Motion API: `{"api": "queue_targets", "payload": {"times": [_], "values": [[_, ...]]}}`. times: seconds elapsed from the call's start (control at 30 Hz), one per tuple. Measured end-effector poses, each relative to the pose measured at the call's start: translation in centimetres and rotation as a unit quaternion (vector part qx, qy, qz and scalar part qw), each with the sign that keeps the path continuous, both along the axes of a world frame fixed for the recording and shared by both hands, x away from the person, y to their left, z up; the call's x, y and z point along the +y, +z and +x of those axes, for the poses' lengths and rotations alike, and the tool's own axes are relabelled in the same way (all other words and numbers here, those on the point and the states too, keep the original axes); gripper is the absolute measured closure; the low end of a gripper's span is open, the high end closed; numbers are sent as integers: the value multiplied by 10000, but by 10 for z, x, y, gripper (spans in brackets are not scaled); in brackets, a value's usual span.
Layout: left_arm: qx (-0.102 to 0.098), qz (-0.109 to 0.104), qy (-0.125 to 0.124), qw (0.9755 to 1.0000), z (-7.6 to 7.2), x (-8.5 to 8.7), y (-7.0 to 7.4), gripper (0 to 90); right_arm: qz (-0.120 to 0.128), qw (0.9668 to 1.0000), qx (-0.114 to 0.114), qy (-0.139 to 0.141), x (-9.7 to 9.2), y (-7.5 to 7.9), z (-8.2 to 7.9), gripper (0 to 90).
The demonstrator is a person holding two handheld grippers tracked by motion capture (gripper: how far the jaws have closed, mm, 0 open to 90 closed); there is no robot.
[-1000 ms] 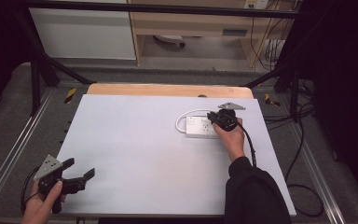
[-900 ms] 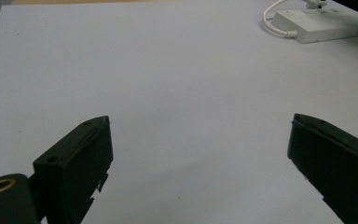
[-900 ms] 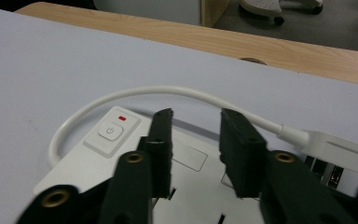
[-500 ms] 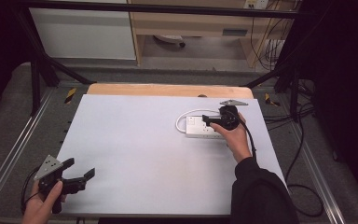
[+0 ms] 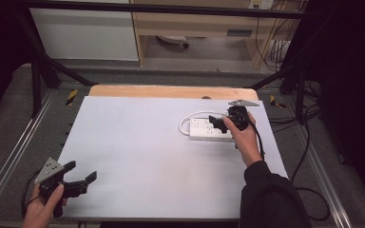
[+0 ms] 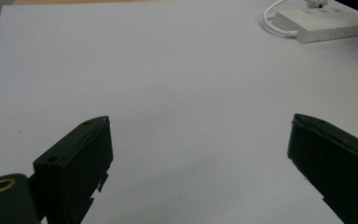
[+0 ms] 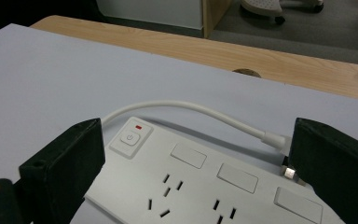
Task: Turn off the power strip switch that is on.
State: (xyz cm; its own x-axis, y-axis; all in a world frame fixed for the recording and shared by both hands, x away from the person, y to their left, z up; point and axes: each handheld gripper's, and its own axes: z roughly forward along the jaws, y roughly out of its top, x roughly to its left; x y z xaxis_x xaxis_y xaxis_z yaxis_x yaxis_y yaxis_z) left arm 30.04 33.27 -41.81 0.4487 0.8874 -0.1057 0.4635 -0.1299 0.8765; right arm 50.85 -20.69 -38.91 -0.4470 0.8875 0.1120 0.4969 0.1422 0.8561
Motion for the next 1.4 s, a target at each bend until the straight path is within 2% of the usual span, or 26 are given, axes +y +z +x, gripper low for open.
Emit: {"api": "queue_targets", "payload": {"times": [0.53, 0.83, 1.03, 1.23, 1.4], "values": [[9, 0, -3, 10000, 0, 0, 0, 66, 80, 9997, -209, 132, -12, 21, -18, 35], [6, 10, -1, 10000, 0, -1, 0, 66, 145, 9988, -458, 129, -23, 31, -39, 38], [-13, 30, -5, 10000, 0, 0, 0, 66, 156, 9977, -658, 37, -35, 30, -65, 44], [-12, 52, -17, 10000, 0, -1, 0, 66, 142, 9953, -951, -85, -50, 25, -93, 43], [-6, 57, -13, 10000, 0, -2, 0, 66, 177, 9939, -1071, -175, -63, 17, -116, 43]]}}
